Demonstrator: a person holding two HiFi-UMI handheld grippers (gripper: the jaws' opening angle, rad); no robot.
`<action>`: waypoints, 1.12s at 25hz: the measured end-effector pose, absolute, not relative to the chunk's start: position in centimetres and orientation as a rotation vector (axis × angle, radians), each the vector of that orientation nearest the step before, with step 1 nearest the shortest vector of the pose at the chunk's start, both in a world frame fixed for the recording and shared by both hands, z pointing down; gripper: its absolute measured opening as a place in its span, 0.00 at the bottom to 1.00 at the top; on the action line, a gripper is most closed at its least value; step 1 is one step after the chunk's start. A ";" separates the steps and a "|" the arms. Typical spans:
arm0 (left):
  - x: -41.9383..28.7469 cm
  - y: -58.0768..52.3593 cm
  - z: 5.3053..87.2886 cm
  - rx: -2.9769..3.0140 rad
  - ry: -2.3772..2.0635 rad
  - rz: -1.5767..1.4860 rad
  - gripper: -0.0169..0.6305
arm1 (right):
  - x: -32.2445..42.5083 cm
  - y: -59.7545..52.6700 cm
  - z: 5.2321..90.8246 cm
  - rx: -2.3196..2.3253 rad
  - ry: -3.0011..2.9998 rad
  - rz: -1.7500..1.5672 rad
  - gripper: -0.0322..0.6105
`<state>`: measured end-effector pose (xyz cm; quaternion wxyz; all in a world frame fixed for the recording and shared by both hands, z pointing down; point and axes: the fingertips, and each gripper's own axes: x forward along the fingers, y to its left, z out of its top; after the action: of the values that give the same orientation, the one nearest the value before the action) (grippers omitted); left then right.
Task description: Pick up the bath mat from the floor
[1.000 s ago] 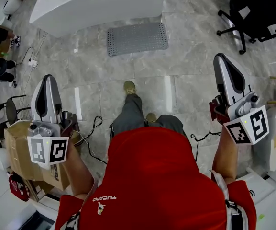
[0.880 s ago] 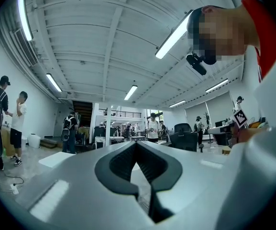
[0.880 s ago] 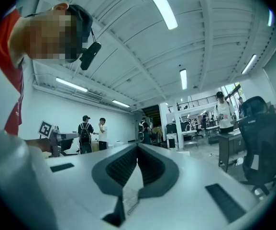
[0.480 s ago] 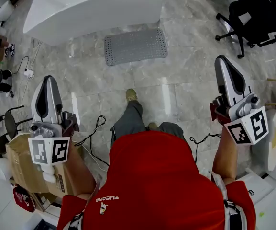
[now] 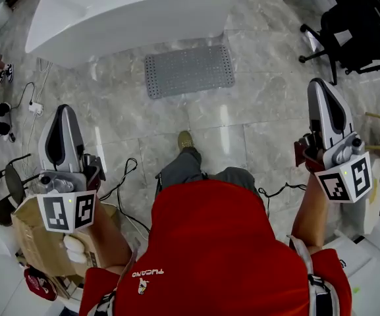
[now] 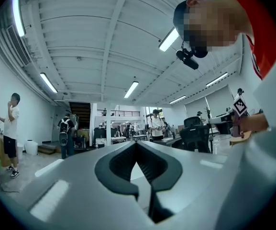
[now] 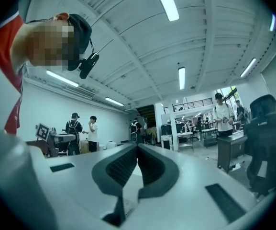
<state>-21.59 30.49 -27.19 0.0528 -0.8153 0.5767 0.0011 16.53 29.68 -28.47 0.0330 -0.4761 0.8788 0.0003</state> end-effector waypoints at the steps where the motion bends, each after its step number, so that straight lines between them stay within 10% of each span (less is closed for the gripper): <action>1: -22.0 29.5 -27.2 -2.479 1.747 0.001 0.03 | 16.1 28.8 -28.5 -1.473 2.701 0.003 0.05; 28: -26.6 17.3 -26.8 -2.516 1.743 -0.040 0.03 | 13.8 17.4 -28.3 -1.562 2.672 -0.011 0.05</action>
<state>-26.56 17.28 -26.85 0.0405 -0.8213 0.5690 -0.0130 13.77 17.36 -28.29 0.0235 -0.5046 0.8630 -0.0035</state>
